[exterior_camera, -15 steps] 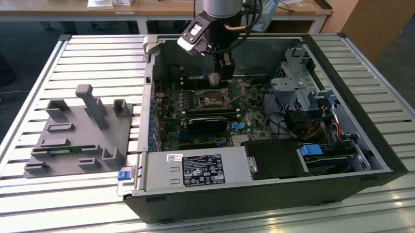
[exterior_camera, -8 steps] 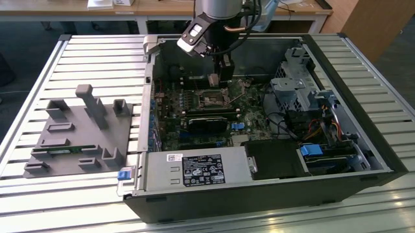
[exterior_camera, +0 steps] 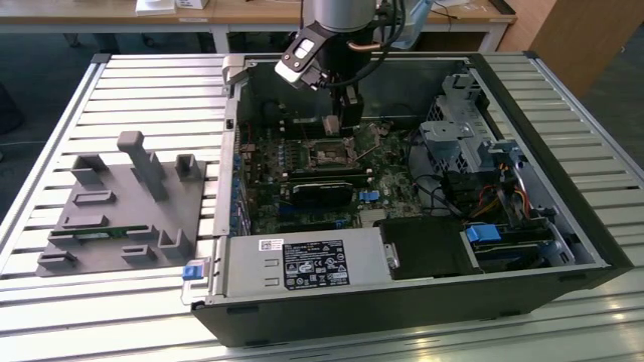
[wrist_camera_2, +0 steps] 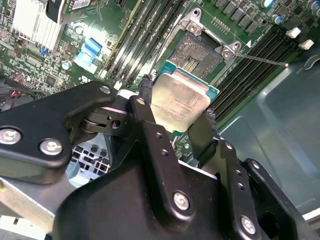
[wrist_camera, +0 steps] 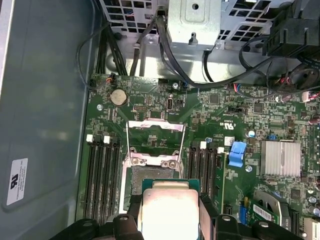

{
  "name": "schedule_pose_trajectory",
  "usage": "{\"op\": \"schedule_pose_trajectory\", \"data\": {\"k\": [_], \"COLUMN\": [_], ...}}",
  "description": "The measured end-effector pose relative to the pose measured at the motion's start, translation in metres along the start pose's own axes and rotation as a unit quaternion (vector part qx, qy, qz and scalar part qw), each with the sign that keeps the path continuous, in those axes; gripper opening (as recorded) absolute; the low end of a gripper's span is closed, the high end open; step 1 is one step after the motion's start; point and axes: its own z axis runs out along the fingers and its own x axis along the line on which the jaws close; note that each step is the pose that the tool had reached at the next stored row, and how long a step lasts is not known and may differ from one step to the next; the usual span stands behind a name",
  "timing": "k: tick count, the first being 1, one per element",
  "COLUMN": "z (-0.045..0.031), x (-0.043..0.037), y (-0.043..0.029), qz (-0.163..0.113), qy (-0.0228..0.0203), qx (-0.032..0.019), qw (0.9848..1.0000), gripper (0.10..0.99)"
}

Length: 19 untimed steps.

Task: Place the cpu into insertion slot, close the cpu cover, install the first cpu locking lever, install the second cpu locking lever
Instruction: 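Place the cpu into insertion slot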

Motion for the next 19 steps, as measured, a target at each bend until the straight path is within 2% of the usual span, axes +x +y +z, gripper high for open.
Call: {"op": "schedule_pose_trajectory", "data": {"k": [7,11,19], "z": [0.0011,0.0041,0.0185], "x": [0.0003,0.0032,0.0055], "y": [-0.0001,-0.0003,-0.0028], "qz": [0.0,0.006,0.006], "qy": [0.0002,-0.0005,-0.0006], "qx": [-0.0001,0.0,0.0], "qw": [1.0,1.0,1.0], "gripper": [0.537,0.537,0.537]}}
